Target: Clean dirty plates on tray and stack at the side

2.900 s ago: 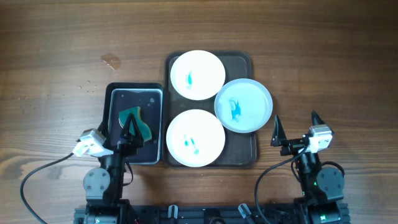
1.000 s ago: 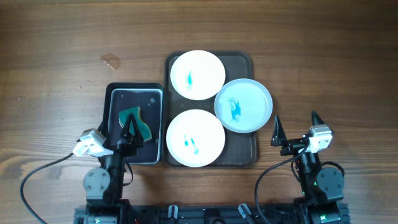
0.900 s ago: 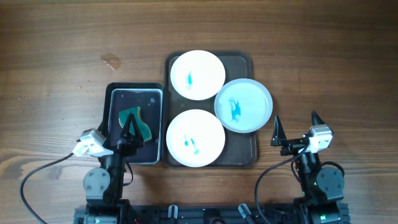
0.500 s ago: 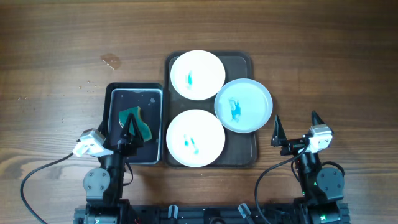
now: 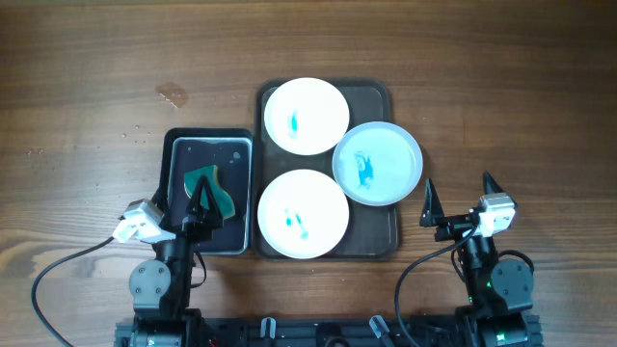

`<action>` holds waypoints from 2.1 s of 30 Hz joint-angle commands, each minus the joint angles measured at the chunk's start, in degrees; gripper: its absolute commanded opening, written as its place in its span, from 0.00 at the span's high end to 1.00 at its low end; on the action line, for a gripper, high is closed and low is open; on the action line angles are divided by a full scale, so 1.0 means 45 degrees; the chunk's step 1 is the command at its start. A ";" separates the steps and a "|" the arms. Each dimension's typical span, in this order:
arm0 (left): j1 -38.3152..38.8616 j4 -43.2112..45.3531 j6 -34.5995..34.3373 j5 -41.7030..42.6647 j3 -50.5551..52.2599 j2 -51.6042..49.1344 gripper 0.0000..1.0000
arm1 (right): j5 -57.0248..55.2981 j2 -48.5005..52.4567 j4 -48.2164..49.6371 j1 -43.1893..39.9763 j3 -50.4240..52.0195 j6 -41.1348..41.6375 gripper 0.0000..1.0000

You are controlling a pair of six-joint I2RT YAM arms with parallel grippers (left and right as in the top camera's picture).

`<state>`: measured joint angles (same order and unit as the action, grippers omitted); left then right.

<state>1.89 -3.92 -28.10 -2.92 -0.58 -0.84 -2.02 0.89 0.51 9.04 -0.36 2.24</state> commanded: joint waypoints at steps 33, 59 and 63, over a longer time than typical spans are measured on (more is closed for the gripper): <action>0.0078 0.0374 0.0151 0.0913 0.0049 -0.0019 0.00 | -0.0219 -0.0019 0.0058 -0.0063 0.0015 -0.0151 0.00; 0.0078 -0.8986 0.1773 0.2171 -1.2463 -0.8811 0.00 | 0.3565 0.5105 -0.7820 -0.0063 -1.0088 0.1914 0.00; 0.0078 -1.1735 0.1787 0.2176 -1.5455 -1.1633 0.00 | 0.3619 0.9277 -1.2143 -0.0063 -1.4586 0.2045 0.00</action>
<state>1.89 -51.51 -21.65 5.98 -62.11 -45.47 13.32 29.91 -44.77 8.95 -53.36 10.50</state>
